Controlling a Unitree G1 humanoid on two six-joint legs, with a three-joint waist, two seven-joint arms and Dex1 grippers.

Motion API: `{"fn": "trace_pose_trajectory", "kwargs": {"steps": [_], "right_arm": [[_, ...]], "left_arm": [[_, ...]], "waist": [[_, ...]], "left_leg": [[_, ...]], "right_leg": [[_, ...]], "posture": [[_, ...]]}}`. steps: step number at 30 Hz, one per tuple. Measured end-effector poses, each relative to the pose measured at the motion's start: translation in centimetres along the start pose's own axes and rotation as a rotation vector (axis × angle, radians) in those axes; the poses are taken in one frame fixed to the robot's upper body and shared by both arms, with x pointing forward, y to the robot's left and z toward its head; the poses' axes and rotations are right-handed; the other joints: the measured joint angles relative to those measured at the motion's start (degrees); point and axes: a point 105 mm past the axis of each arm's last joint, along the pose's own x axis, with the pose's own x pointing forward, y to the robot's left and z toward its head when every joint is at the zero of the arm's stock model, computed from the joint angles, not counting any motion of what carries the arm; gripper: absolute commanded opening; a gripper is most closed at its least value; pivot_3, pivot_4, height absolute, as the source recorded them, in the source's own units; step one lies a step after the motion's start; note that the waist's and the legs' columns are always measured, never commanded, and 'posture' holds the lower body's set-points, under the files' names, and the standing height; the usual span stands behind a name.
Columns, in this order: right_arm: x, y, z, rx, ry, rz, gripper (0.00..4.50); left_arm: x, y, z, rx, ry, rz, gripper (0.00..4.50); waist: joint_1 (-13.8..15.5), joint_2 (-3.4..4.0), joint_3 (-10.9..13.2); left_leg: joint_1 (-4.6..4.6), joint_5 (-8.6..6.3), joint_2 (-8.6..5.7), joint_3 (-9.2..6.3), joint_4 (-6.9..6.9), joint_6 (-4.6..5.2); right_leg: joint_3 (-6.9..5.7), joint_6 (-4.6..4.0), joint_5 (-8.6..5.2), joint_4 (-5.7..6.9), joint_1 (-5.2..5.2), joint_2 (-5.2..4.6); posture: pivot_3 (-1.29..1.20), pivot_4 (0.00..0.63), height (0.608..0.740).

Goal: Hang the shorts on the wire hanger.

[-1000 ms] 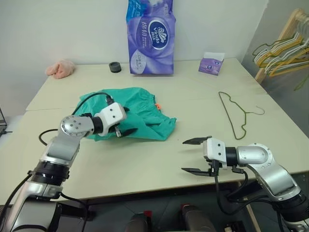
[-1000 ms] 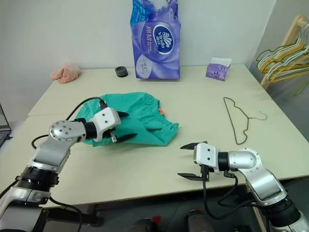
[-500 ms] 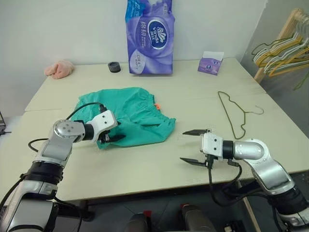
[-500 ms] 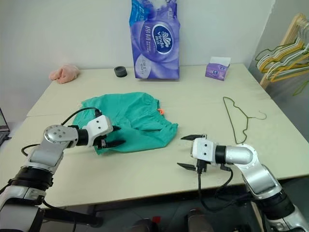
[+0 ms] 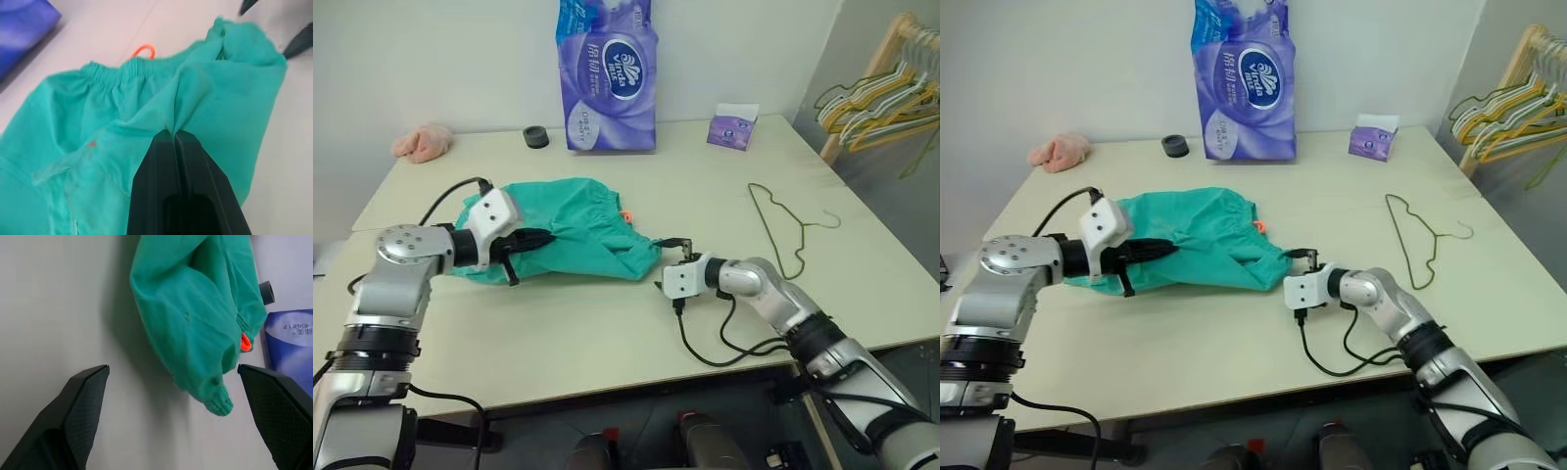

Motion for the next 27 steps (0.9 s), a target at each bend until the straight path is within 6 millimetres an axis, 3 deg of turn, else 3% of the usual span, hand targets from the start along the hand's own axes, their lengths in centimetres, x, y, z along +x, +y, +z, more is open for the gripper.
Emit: {"fn": "trace_pose_trajectory", "kwargs": {"steps": [3, 9, 14, 18, 21, 24, 27], "right_arm": [[1.5, -0.5, 0.0, -0.005, 0.006, -0.020, 3.87], [3.0, -0.2, 0.4, -0.017, -0.011, -0.020, 1.74], [2.9, -2.3, 0.6, -0.074, -0.027, -0.081, 0.02], [2.6, -3.9, 0.4, -0.103, -0.023, -0.134, 0.02], [2.0, -5.8, -0.4, -0.112, 0.008, -0.195, 0.02], [0.4, -10.2, -1.4, -0.142, 0.069, -0.314, 0.02], [-2.6, -15.7, -2.1, -0.190, 0.130, -0.469, 0.02]], "left_arm": [[-0.7, -0.2, -0.7, -0.014, 0.029, 0.009, 0.00], [-1.3, -0.6, -1.4, -0.032, 0.059, 0.017, 0.00], [-1.9, -0.8, -1.9, -0.044, 0.074, 0.027, 0.00], [-1.8, -0.7, -2.0, -0.038, 0.076, 0.034, 0.00], [-0.5, -0.4, -1.3, -0.009, 0.046, 0.050, 0.00], [1.8, 1.4, 0.1, 0.061, -0.008, 0.136, 0.00], [3.7, 3.9, 2.5, 0.201, -0.056, 0.256, 0.00]], "waist": [[-0.3, 0.00, 0.0], [-0.1, 0.00, 0.0], [-0.2, 0.01, 0.0], [-0.1, 0.01, 0.0], [0.0, 0.02, 0.0], [0.1, 0.01, 0.0], [-0.1, 0.00, 0.0]], "left_leg": [[0.01, 0.00, 0.01, -0.07, -0.05, -0.01], [-0.02, 0.01, -0.02, -0.11, -0.03, -0.03], [0.00, 0.01, -0.03, -0.11, -0.04, -0.04], [-0.02, 0.01, -0.03, -0.13, -0.04, -0.04], [-0.05, 0.03, -0.10, -0.15, -0.03, -0.07], [-0.10, 0.08, -0.18, -0.21, -0.02, -0.16], [-0.18, 0.11, -0.23, -0.18, -0.04, -0.22]], "right_leg": [[0.01, 0.00, 0.00, 0.00, -0.01, 0.00], [0.01, -0.01, 0.00, -0.01, -0.01, -0.04], [0.01, -0.01, 0.00, 0.01, -0.03, -0.04], [0.01, -0.01, 0.00, 0.00, -0.02, -0.04], [0.00, -0.01, 0.01, 0.00, -0.02, -0.10], [-0.03, -0.02, 0.02, -0.01, -0.04, -0.15], [0.01, -0.01, 0.02, -0.04, -0.11, -0.23]], "posture": [[-0.11, 0.087, 0.740], [-0.10, 0.088, 0.740], [-0.11, 0.089, 0.740], [-0.13, 0.090, 0.740], [-0.13, 0.090, 0.740], [-0.14, 0.091, 0.740], [-0.16, 0.093, 0.740]]}}
